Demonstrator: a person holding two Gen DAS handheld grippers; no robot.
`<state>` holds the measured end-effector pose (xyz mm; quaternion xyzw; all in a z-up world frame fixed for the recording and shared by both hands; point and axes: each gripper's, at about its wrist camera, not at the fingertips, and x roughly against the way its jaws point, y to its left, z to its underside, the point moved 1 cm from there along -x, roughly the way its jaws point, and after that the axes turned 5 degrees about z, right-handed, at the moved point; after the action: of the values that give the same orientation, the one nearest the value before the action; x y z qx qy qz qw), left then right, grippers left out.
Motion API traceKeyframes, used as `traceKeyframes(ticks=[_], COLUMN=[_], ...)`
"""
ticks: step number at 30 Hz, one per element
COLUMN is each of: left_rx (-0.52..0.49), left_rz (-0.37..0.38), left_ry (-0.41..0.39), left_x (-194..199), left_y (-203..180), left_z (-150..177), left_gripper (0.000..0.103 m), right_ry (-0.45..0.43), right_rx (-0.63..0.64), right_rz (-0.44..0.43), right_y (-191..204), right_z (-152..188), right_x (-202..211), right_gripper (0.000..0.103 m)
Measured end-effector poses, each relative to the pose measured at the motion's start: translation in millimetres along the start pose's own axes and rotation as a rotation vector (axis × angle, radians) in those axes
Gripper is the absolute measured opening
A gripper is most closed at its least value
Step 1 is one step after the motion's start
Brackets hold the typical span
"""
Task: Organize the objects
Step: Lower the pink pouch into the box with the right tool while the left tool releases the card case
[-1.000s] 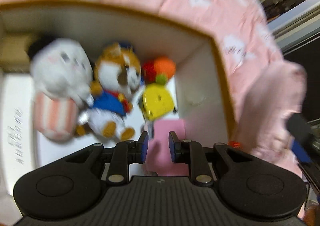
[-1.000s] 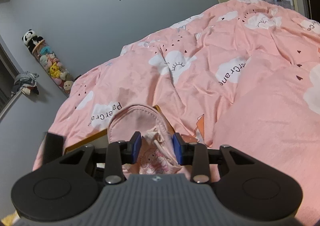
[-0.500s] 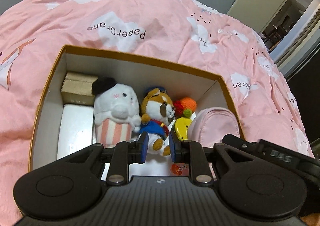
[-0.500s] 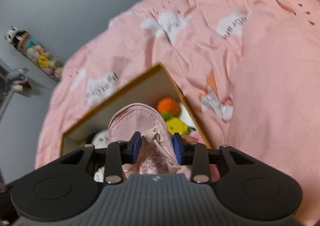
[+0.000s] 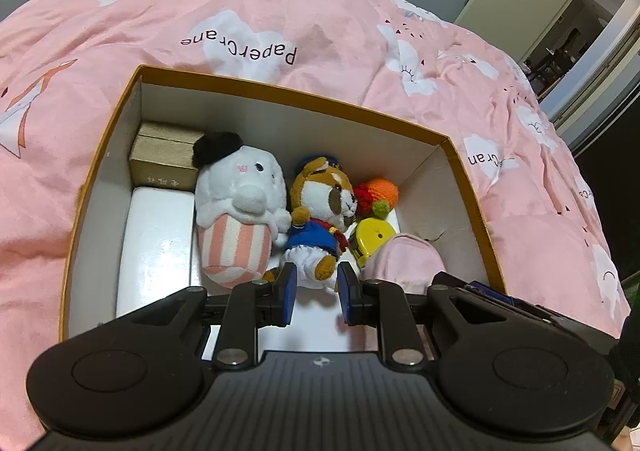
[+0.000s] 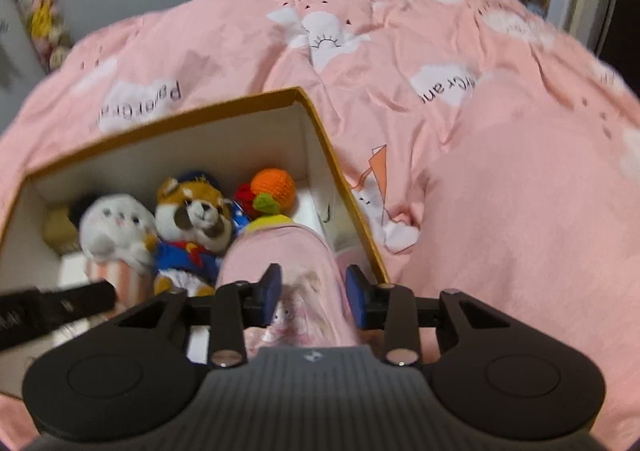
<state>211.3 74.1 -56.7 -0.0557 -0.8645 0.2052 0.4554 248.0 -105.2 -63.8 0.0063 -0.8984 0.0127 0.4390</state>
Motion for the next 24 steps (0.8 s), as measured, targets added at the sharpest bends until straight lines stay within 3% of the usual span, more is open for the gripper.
traceKeyframes(ticks=[4, 10, 12, 16, 24], left_rx=[0.015, 0.03, 0.031, 0.037, 0.025], left_rz=[-0.001, -0.024, -0.038, -0.045, -0.023], left_ry=[0.003, -0.023, -0.029, -0.023, 0.01], left_x=[0.3, 5.5, 7.1, 6.4, 1.0], left_y=[3.4, 7.6, 9.2, 11.8, 9.4], left_z=[1.3, 0.2, -0.1, 1.2, 7.0], left_gripper=[0.024, 0.023, 0.023, 0.024, 0.024], right_ry=[-0.009, 0.032, 0.028, 0.041, 0.122], right_rx=[-0.001, 0.066, 0.144, 0.251, 0.181], right_rz=[-0.033, -0.238, -0.222, -0.108, -0.115], right_y=[-1.8, 16.6, 29.3, 40.9, 23.3], right_z=[-0.2, 3.8, 9.0, 16.2, 10.9], right_x=[4.0, 7.6, 6.6, -3.8, -21.0], right_gripper=[0.037, 0.036, 0.036, 0.037, 0.038])
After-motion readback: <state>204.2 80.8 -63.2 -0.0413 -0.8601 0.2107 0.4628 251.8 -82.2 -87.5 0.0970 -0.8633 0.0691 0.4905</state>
